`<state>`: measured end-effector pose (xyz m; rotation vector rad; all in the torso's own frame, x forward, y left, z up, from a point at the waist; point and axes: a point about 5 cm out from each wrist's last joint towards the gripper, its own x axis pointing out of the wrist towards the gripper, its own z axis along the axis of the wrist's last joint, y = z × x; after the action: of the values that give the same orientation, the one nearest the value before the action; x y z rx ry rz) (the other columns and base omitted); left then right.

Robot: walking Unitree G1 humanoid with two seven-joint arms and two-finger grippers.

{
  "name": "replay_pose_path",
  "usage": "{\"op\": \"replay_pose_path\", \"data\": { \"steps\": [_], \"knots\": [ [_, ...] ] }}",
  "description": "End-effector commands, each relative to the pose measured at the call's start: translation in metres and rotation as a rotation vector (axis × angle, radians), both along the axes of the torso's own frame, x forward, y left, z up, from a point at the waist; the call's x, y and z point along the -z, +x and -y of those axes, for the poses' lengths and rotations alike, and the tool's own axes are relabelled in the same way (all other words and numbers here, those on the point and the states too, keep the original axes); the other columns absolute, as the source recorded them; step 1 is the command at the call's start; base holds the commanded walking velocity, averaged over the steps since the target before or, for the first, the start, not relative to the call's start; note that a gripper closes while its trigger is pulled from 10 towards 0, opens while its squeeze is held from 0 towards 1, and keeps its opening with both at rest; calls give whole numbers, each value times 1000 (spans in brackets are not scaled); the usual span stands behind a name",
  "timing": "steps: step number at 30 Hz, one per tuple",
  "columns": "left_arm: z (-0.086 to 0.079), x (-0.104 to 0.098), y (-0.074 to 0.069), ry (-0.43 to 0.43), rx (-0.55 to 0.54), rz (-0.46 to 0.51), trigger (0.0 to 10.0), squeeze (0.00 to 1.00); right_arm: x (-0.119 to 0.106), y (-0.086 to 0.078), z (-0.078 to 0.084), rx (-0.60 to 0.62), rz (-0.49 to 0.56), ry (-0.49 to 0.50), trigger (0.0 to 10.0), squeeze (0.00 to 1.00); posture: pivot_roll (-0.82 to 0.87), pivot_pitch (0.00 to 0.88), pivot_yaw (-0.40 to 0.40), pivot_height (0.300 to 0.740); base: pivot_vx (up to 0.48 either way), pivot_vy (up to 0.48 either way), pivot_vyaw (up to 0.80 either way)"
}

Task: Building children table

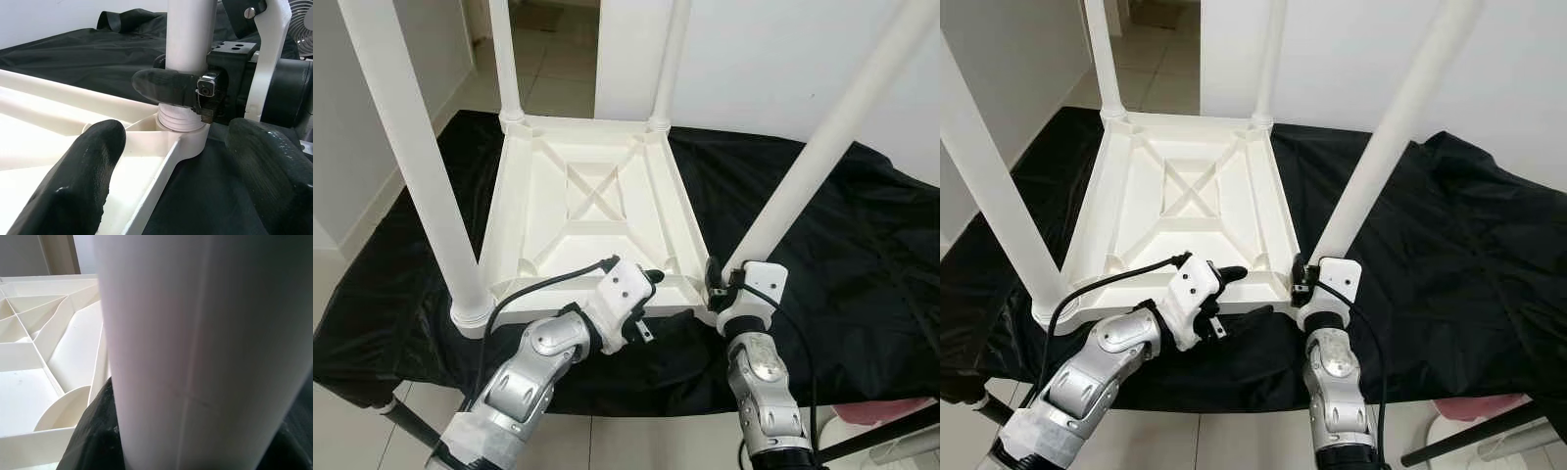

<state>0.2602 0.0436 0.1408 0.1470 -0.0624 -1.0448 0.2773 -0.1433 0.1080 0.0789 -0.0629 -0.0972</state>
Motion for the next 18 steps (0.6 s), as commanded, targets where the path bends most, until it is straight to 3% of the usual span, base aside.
{"op": "replay_pose_path", "data": {
  "steps": [1,10,11,18],
  "knots": [
    [2,1,1,8,20,0,10000,0,18,-5,3,30,-94,1,10000,0,-25,0,-87,740,0,0,0],
    [2,0,2,5,14,2,10000,0,14,-5,2,53,-79,-33,10000,0,-21,0,-95,740,0,0,0],
    [2,0,2,4,13,2,10000,0,12,-6,2,22,-59,-25,10000,1000,-22,0,-97,740,0,0,0],
    [4,1,1,0,14,2,10000,0,11,-8,8,-7,-38,-34,10000,1000,-23,0,-98,740,0,0,0]
  ]
}}
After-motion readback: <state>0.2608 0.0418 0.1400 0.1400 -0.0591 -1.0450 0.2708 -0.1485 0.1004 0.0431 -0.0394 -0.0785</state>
